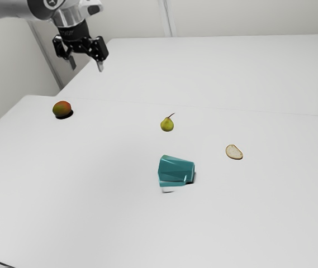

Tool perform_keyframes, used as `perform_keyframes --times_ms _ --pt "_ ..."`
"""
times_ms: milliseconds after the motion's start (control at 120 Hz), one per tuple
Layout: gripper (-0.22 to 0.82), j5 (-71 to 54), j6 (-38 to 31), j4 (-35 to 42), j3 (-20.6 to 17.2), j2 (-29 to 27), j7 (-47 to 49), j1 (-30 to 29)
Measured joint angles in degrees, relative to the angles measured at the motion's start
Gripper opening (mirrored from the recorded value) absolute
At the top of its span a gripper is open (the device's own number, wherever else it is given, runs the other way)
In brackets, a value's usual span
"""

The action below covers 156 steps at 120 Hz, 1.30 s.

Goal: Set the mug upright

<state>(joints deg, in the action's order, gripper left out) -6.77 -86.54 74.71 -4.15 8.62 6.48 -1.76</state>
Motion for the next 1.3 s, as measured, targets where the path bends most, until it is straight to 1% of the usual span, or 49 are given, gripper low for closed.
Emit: perform_keyframes --times_ms 142,167,200,275,367,517,592,683,817,942,1000,1067,1150,1300 --pt "0.60 2.1 0.7 0.3 -2.5 -0.9 -0.2 0.3" --pt "0.60 3.0 0.7 0.5 -2.4 -0.3 -0.1 0.6" --pt "0.60 5.5 0.2 1.6 -0.3 0.4 -0.1 1.5" --pt "0.60 14.6 -3.4 9.7 3.7 0.6 -1.1 0.4" --pt "0.60 28.8 -9.6 20.3 6.5 0.3 -4.3 0.0" --pt "0.60 51.4 -18.4 37.0 7.3 -1.2 -13.1 0.3" --pt "0.60 58.4 -22.2 46.4 7.4 -4.8 -18.2 0.4" --pt "0.60 65.4 -26.3 53.0 7.1 -5.9 -23.9 0.2" --pt "0.60 73.2 -31.0 55.6 6.9 -5.1 -31.4 0.5" --pt "0.60 80.3 -33.6 55.8 6.9 -0.7 -37.3 0.5" --pt "0.60 84.0 -34.3 55.8 6.9 0.3 -39.7 0.4" --pt "0.60 88.0 -34.3 55.9 6.9 0.7 -42.2 0.4" --pt "0.60 92.3 -32.8 57.8 7.0 0.5 -45.5 0.4" --pt "0.60 96.1 -30.4 60.7 7.2 0.3 -50.7 0.3"
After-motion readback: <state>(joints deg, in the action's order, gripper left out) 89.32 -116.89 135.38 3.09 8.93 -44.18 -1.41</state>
